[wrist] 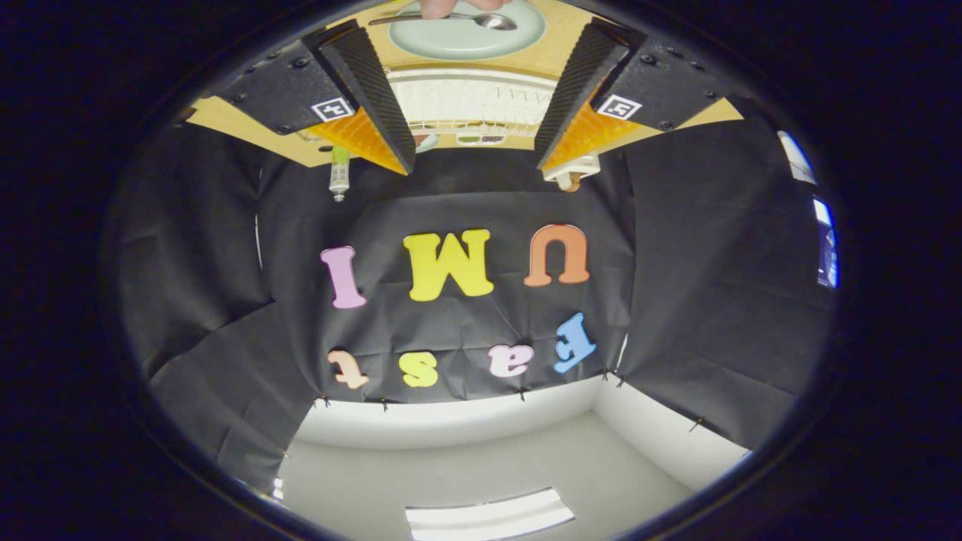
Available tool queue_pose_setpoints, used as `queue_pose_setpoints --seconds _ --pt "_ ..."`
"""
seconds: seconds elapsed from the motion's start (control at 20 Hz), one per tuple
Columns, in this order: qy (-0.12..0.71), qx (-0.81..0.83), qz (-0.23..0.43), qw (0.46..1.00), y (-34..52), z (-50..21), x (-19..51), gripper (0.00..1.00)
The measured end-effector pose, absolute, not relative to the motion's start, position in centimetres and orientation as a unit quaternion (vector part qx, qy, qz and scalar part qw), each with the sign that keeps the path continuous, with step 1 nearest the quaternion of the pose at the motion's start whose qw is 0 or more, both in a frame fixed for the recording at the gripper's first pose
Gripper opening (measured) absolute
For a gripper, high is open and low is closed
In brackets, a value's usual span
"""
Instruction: Take the plate from the dish rack, then take the spoon from the basket and place it into the plate.
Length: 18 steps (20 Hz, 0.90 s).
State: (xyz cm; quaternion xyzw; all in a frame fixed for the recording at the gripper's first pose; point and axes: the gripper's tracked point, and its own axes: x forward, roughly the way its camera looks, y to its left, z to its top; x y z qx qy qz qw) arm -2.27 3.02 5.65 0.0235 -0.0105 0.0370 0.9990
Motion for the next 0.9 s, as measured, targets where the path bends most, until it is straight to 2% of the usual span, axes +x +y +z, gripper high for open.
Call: queue_pose_setpoints --seconds 0.25,0.5,0.9 --pt "-0.022 -0.008 0.033 0.999 4.0 5.9 -2.1 1.0" --pt "-0.022 -0.017 0.058 0.998 5.9 6.1 -1.8 1.0" --pt "0.01 0.035 0.051 0.998 4.6 4.4 -0.2 1.0"
